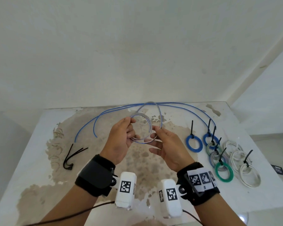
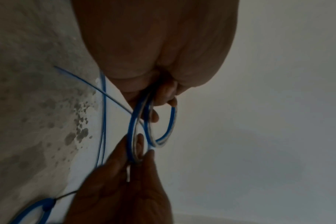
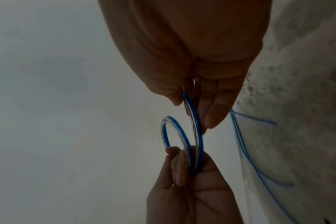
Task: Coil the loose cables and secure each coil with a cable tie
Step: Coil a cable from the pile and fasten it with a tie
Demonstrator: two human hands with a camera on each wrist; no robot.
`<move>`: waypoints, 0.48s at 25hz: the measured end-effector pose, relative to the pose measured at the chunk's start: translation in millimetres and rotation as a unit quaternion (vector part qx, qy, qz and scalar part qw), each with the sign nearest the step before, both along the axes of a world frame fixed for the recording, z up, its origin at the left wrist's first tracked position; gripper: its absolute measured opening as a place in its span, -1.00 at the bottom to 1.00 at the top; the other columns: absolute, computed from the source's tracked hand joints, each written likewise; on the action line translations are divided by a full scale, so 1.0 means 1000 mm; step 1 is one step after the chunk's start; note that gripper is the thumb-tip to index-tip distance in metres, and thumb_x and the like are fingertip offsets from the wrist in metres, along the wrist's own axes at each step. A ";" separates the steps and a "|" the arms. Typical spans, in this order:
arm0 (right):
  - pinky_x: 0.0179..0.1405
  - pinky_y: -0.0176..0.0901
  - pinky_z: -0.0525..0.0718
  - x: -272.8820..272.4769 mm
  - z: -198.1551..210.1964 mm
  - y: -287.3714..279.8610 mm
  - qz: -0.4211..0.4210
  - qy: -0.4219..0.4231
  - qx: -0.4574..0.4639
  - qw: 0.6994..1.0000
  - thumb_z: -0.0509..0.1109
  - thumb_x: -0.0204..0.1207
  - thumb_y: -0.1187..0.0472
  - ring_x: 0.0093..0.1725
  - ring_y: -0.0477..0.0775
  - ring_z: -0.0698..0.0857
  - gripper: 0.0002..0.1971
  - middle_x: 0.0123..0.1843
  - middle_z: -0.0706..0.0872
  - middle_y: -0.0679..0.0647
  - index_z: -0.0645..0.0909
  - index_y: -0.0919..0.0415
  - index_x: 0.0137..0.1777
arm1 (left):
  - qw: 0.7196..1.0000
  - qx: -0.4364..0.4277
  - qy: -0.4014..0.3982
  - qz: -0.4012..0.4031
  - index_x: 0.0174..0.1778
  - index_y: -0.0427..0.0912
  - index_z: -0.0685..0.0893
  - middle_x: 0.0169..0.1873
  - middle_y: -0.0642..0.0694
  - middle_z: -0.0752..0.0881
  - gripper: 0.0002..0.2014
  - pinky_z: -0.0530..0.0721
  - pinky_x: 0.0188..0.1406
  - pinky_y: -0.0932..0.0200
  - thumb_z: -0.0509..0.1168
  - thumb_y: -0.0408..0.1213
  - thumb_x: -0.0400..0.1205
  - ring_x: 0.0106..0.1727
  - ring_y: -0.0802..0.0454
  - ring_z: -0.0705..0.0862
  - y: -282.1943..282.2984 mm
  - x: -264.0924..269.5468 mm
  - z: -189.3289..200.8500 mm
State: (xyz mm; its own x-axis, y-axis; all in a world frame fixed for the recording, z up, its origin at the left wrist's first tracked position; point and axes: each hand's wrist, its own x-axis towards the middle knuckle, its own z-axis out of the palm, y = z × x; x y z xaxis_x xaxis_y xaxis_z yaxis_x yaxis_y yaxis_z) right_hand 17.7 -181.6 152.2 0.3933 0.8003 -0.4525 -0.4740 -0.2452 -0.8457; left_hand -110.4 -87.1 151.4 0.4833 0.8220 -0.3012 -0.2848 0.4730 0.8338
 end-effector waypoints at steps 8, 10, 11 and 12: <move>-0.38 -0.19 0.73 0.017 0.022 -0.013 0.141 -0.177 0.006 0.974 0.33 0.75 0.09 0.04 0.08 0.88 -0.80 0.13 0.86 -0.01 0.78 0.06 0.19 | 0.970 0.132 0.179 -0.095 -0.14 -0.16 0.53 -0.48 0.06 0.24 -0.71 0.50 -0.30 0.10 0.04 -0.17 0.84 -0.52 0.13 0.24 -0.009 0.001 0.000; -0.31 -0.18 0.75 0.025 0.024 -0.015 0.185 -0.198 0.003 0.963 0.34 0.75 0.09 0.04 0.05 0.88 -0.80 0.08 0.88 0.00 0.76 0.06 0.21 | 0.968 0.136 0.176 -0.115 -0.17 -0.14 0.50 -0.47 0.06 0.24 -0.71 0.49 -0.29 0.06 0.03 -0.18 0.83 -0.52 0.13 0.23 -0.010 0.005 0.003; -0.27 -0.18 0.76 0.029 0.025 -0.015 0.203 -0.202 0.004 0.958 0.33 0.75 0.10 0.04 0.04 0.88 -0.80 0.05 0.89 0.02 0.75 0.07 0.22 | 0.970 0.127 0.168 -0.119 -0.19 -0.12 0.49 -0.48 0.06 0.24 -0.72 0.50 -0.28 0.03 0.03 -0.19 0.82 -0.52 0.12 0.23 -0.011 0.008 0.005; -0.22 -0.17 0.76 0.034 0.027 -0.015 0.217 -0.205 0.006 0.954 0.33 0.75 0.11 0.03 0.03 0.88 -0.81 0.02 0.89 0.03 0.75 0.09 0.22 | 0.974 0.110 0.160 -0.118 -0.21 -0.11 0.48 -0.48 0.06 0.24 -0.72 0.53 -0.27 0.02 0.03 -0.20 0.81 -0.51 0.12 0.23 -0.012 0.013 0.006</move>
State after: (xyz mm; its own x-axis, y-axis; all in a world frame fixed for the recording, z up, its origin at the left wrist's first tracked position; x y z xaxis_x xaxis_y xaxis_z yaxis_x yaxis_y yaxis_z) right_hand 51.9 -196.7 179.2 0.1667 0.9321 -0.3217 0.0420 -0.3326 -0.9421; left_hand -97.7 -99.5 157.9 0.5776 0.7603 -0.2974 0.1013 0.2947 0.9502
